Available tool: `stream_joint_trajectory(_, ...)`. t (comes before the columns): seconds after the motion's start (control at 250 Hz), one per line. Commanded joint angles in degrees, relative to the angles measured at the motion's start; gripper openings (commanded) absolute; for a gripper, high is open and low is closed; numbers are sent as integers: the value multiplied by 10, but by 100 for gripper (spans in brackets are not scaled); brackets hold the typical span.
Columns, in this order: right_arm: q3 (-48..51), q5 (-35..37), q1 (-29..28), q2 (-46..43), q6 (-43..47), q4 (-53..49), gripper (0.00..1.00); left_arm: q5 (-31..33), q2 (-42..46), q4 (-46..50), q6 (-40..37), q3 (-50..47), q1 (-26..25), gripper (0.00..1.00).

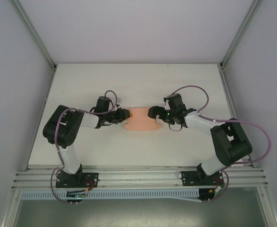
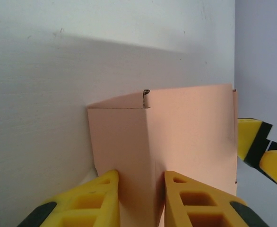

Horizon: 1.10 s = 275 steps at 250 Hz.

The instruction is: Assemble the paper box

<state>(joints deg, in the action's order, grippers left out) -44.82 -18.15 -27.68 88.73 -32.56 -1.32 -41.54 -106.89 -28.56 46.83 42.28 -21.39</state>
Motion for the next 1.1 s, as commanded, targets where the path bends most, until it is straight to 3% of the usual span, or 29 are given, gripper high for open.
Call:
stream_joint_trajectory(0.0,-3,-43,5,22,-27,28,98,2,-25,45,16,-29,4,17)
stream_joint_trajectory(0.432,8,-191,14,100,-120,230,88,-7,-35,28,12,-41,9,18)
stream_joint_trajectory(0.512,4,-205,15,108,-129,251,81,-18,-38,11,10,-40,9,20)
stream_joint_trajectory(0.592,2,-213,16,109,-131,255,66,-23,-36,14,-4,-31,9,25)
stream_joint_trajectory(0.763,6,-214,21,94,-131,252,47,-16,-6,75,-69,9,9,38)
stream_joint_trajectory(0.863,10,-206,28,76,-130,242,37,11,32,120,-120,36,9,51)
stream_joint_trajectory(0.943,12,-202,35,59,-128,231,38,39,66,166,-168,63,9,78)
stream_joint_trajectory(0.983,12,-198,39,50,-127,221,37,54,82,185,-192,75,9,98)
stream_joint_trajectory(1.095,10,-192,58,22,-125,188,37,62,129,207,-260,97,6,98)
